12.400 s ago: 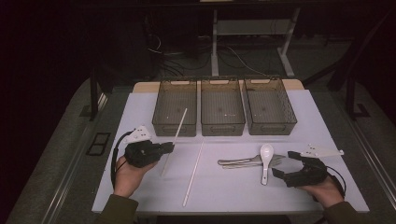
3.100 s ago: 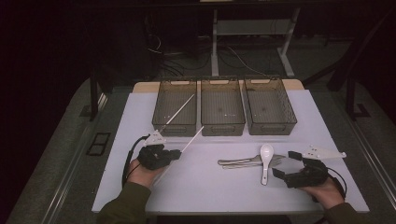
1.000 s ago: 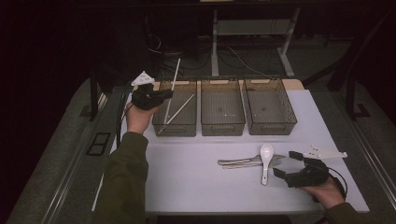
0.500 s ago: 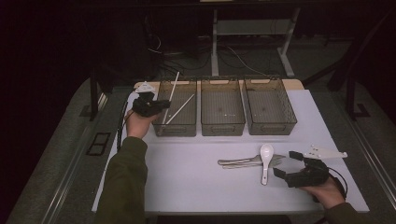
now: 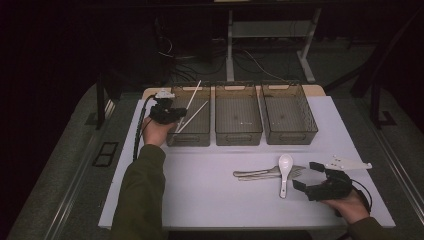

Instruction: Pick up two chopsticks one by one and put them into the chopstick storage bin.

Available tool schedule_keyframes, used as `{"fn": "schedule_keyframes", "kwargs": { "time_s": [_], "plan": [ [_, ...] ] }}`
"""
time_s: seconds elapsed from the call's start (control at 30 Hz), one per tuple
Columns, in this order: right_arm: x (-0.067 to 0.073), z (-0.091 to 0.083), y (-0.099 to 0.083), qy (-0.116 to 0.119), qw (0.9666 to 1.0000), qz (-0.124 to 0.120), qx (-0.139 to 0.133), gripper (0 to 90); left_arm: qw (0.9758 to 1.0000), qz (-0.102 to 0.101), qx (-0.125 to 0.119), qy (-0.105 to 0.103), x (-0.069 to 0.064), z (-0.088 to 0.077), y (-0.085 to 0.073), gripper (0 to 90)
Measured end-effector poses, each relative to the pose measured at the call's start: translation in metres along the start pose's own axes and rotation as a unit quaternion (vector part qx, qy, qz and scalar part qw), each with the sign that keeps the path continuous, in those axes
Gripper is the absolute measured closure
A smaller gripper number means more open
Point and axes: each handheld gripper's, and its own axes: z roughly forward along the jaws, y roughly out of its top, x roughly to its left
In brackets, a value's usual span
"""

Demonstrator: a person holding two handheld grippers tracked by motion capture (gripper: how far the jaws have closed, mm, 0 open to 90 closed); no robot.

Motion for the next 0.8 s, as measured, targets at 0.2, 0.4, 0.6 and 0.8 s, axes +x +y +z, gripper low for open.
{"fn": "schedule_keyframes", "kwargs": {
  "time_s": [0.2, 0.4, 0.6, 0.8],
  "plan": [
    [0.000, -0.001, 0.000, 0.000, 1.0000, 0.001, 0.000, 1.3, 0.9999, 0.001, 0.001, 0.013, -0.001, 0.000, -0.001, 75.4],
    [0.000, 0.000, 0.000, 0.000, 1.0000, 0.000, 0.000, 1.3, 0.9999, 0.008, -0.007, 0.001, -0.007, -0.007, 0.004, 66.8],
    [0.000, 0.000, 0.000, 0.000, 1.0000, -0.001, 0.001, 1.3, 0.9996, 0.014, -0.006, -0.025, -0.017, -0.018, 0.007, 57.1],
    [0.000, 0.000, 0.000, -0.001, 1.0000, -0.001, 0.002, 1.3, 0.9983, 0.025, -0.008, -0.053, -0.036, -0.035, 0.010, 48.5]
  ]
}}
